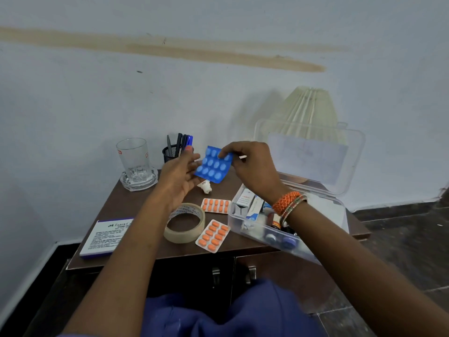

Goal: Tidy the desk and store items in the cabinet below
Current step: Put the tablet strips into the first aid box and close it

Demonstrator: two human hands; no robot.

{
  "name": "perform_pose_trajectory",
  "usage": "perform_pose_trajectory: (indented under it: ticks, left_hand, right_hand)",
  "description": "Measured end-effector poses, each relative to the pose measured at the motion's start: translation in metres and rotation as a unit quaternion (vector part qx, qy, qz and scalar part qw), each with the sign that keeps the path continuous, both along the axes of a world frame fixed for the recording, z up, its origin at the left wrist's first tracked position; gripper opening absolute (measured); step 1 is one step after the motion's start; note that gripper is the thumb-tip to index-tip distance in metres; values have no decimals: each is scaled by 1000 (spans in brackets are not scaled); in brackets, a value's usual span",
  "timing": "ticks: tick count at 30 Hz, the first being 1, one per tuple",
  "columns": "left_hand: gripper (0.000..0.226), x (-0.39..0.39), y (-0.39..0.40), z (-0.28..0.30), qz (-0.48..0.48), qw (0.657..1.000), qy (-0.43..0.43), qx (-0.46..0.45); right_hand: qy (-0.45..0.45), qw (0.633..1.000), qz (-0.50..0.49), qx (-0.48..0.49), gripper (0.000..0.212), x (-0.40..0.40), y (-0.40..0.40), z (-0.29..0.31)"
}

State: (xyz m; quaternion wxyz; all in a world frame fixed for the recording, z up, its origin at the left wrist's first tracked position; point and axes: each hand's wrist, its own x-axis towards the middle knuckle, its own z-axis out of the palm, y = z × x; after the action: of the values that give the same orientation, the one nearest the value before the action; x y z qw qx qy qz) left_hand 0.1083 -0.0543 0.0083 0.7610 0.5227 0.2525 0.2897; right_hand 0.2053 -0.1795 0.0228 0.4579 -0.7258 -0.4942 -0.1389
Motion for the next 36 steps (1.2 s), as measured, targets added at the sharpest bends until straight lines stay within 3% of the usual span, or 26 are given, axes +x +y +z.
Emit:
perform_pose_trajectory:
  ticks: [3,8,10,15,20,22,24,27,30,33,36]
  left_hand:
    - [10,-1,-3,-3,-9,999,-10,29]
    - [26,0,-13,2,6,998,-29,48]
    - [24,2,-18,4,24,998,-29,51]
    - [18,3,-32,7,1,993,44,109]
    - [18,6,-62,4,-56,984,53,160]
    - [18,11,-76,-3,-73,971,53,224]
    - [23,15,-87,-12,-84,932,64,346]
    - [41,20,-98,-26,-95,795,141,582]
    - [51,26,-106,-33,-124,684,193,693]
    - [47,30,-112,-37,-166,652,189,716]
    - [35,33,-117,-38,-197,658,178,705]
  right_hand:
    - [73,997,14,5,31,-3,-6,-2]
    - [264,959,80,65,29,-2,-8,-10]
    - [299,948,76,82,28,-1,-9,-13]
    - [298,949,17,105,21,-3,-24,-16]
    - [153,986,-39,61,23,-10,-67,-23]
    - [117,989,-71,57,23,-11,-89,-31]
    - [88,988,-114,56,19,-8,-111,-39]
    - [64,982,-176,37,12,1,-141,-52]
    - [72,973,-220,26,6,9,-160,-63]
    - [84,964,-248,34,7,17,-169,-70]
    - [115,960,-253,28,9,21,-172,-76]
